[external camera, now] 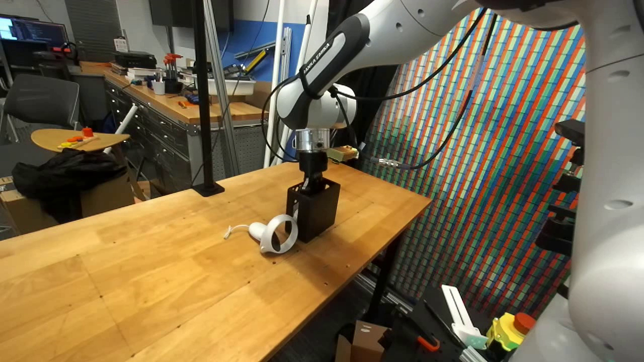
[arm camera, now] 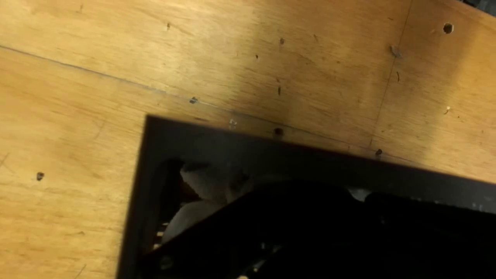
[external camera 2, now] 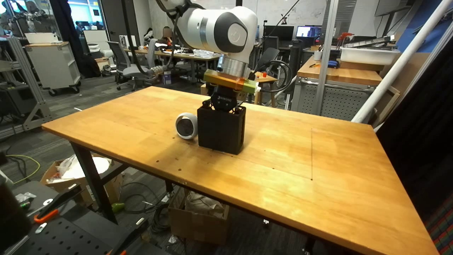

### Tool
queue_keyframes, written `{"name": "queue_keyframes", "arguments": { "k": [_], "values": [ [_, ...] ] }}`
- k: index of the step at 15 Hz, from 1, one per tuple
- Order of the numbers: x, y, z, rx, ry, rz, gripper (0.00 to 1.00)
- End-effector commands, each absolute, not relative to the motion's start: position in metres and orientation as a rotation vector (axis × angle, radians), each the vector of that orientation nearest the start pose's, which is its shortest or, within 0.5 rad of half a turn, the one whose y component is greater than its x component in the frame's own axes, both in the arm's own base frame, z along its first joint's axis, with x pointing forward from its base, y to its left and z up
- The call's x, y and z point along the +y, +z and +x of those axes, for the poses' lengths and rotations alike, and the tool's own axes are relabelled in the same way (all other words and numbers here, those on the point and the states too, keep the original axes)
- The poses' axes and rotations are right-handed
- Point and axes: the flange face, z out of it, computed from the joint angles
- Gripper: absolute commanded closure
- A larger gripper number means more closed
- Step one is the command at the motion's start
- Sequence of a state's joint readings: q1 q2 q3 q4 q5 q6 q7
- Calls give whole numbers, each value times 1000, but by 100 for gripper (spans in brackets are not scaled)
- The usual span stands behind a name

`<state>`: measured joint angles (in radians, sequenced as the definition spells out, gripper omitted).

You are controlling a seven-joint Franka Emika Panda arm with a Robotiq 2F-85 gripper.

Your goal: Pick up the white towel from the table and put it in the small basket.

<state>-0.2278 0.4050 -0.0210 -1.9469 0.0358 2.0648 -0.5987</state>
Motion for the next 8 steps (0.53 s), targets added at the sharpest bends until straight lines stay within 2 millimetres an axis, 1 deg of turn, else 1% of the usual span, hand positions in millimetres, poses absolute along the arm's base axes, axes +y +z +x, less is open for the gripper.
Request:
{"name": "queue_keyframes", "arguments": {
  "k": [1, 4, 8],
  "values": [
    [-152, 261, 558, -457, 361, -2936, 100],
    [-158, 301, 550, -463, 280, -3000, 100],
    [-159, 366, 536, -504, 163, -3089, 100]
  ]
}}
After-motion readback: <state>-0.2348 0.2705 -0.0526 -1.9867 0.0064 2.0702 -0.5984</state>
